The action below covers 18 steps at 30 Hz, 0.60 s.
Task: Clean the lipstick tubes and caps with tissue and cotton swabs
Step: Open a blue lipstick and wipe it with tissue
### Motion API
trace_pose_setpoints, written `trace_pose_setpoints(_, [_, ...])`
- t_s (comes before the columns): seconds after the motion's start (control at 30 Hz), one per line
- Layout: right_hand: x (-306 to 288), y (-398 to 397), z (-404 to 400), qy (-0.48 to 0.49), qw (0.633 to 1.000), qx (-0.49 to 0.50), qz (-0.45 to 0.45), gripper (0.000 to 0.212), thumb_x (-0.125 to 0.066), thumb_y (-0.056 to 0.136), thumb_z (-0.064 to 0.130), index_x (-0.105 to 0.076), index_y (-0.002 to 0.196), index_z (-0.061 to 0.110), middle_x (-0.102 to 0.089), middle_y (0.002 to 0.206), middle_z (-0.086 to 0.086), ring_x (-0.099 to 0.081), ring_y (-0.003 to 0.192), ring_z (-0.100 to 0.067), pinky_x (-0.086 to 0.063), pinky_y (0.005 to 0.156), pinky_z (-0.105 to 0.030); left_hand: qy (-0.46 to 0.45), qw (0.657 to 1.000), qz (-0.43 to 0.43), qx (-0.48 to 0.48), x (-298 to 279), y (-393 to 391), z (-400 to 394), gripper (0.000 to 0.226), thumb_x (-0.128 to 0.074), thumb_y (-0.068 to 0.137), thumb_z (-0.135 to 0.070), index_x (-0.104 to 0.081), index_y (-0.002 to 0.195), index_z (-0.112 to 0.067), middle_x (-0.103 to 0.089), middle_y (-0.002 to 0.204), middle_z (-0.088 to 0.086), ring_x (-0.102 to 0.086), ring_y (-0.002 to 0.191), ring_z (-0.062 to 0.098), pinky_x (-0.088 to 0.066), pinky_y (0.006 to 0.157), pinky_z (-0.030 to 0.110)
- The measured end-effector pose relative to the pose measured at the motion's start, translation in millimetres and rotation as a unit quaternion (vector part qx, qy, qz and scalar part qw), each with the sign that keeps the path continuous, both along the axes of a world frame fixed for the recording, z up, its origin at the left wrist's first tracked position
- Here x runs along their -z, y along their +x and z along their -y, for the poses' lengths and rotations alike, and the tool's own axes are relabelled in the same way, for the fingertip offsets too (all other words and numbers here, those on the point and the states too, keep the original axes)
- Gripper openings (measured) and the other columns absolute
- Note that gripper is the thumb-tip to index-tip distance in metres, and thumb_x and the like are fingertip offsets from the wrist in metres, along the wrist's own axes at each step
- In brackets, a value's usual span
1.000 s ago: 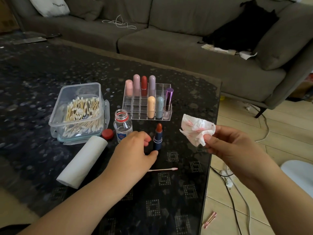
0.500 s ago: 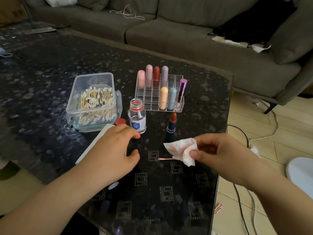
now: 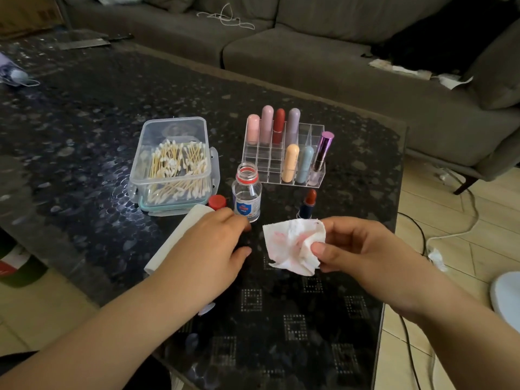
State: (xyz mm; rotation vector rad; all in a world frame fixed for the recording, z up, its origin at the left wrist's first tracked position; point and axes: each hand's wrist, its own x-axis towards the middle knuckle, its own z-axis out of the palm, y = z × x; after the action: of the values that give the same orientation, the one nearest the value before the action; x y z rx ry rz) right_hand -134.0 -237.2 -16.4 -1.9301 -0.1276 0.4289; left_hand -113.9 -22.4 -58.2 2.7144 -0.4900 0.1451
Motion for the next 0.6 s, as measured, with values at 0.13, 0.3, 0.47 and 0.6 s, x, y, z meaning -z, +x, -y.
trace_pose_setpoints(0.13, [4.9,1.3,5.2,-0.098,0.994,0.036,0.023,0.017,-0.064,0.087,0.022,-0.067,0.100,0.033,-0.072,0.087,0.017,-0.067,0.081,0.000,-0.052,0.078,-0.022,-0.042,0.998,0.028,-0.038,-6.1,-1.0,-12.6,0.029,-0.071,0.080,-0.019,-0.064,0.108,-0.017,-0.056,0.101,-0.006,-0.055,0.095,0.016,-0.044,0.080,0.028])
trace_pose_setpoints(0.3, [3.7,1.9,8.0,-0.106,0.992,0.064,0.036,0.017,-0.065,0.087,0.018,-0.068,0.097,0.031,-0.073,0.083,0.015,-0.068,0.076,-0.003,-0.053,0.076,-0.020,-0.044,0.997,0.044,-0.049,-7.0,0.8,-22.7,0.023,-0.074,0.077,-0.015,-0.067,0.099,-0.015,-0.052,0.088,-0.010,-0.046,0.080,0.007,-0.033,0.069,0.022])
trace_pose_setpoints(0.47, [3.3,2.1,8.7,-0.116,0.991,0.058,0.043,0.017,-0.065,0.086,0.020,-0.067,0.095,0.034,-0.071,0.083,0.019,-0.067,0.076,0.001,-0.052,0.072,-0.016,-0.041,0.998,0.024,-0.046,-13.4,-1.3,-25.4,0.019,-0.068,0.080,-0.010,-0.067,0.098,-0.016,-0.052,0.085,-0.012,-0.045,0.076,0.003,-0.032,0.065,0.012])
trace_pose_setpoints(0.6, [1.1,2.8,6.0,-0.100,0.993,0.042,0.048,0.018,-0.064,0.086,0.018,-0.066,0.090,0.035,-0.071,0.081,0.020,-0.066,0.073,0.002,-0.048,0.059,-0.007,-0.054,0.996,-0.056,0.038,-33.7,-9.8,-37.8,0.030,-0.059,0.076,0.000,-0.065,0.085,-0.029,-0.057,0.083,-0.017,-0.052,0.088,-0.002,-0.036,0.074,0.003])
